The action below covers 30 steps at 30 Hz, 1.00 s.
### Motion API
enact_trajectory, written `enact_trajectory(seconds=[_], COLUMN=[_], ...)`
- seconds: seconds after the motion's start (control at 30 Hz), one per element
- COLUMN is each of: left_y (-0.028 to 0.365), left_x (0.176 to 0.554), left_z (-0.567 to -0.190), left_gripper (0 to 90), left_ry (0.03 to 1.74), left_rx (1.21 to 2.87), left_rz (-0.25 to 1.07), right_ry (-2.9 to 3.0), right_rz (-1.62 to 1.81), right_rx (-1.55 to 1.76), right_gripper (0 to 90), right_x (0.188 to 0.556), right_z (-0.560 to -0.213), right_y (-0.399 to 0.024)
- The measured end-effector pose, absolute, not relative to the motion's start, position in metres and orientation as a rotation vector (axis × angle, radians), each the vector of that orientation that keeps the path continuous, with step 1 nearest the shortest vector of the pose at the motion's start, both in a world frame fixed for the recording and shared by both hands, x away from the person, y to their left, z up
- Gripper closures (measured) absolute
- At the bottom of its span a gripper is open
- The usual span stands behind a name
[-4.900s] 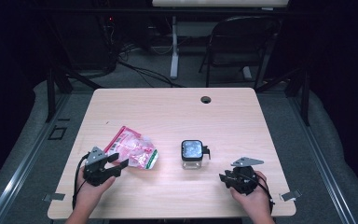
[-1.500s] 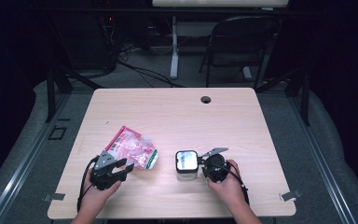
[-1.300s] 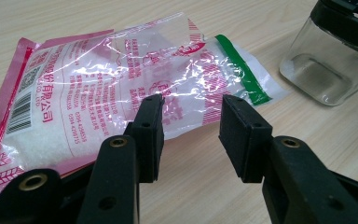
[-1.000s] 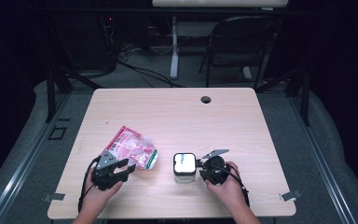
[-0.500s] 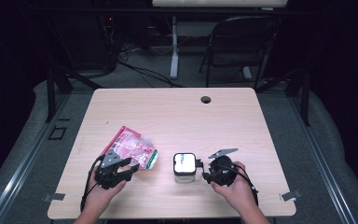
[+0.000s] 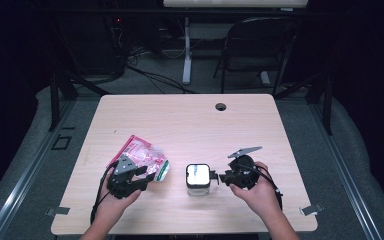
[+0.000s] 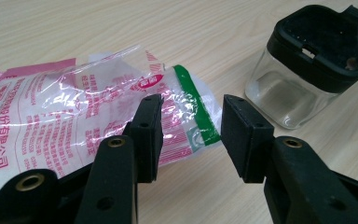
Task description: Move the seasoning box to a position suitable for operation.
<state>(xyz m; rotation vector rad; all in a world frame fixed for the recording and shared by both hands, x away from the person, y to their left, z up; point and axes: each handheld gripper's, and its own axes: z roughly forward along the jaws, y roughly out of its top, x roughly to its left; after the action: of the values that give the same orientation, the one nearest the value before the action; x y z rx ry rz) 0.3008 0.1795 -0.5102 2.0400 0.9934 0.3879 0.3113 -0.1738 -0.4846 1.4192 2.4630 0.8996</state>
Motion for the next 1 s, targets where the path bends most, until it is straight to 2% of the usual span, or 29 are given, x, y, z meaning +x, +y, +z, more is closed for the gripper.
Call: enact_trajectory(seconds=[0.27,0.67,1.0], left_y=[0.165,0.152,0.143], left_x=[0.304,0.307,0.308], left_z=[-0.504,-0.502,-0.506], left_gripper=[58.7,57.8,61.8], left_ry=[0.968,0.964,0.950], left_rx=[2.038,2.045,2.056], left_rz=[0.367,0.355,0.318], right_ry=[2.450,2.431,2.408], right_rz=[0.938,0.954,0.976], right_rx=[1.446,1.426,1.435], right_gripper=[71.3,73.6,74.2], right_x=[0.321,0.323,0.325], right_z=[-0.475,-0.479,-0.483], right_y=[-0.169,-0.160,-0.156])
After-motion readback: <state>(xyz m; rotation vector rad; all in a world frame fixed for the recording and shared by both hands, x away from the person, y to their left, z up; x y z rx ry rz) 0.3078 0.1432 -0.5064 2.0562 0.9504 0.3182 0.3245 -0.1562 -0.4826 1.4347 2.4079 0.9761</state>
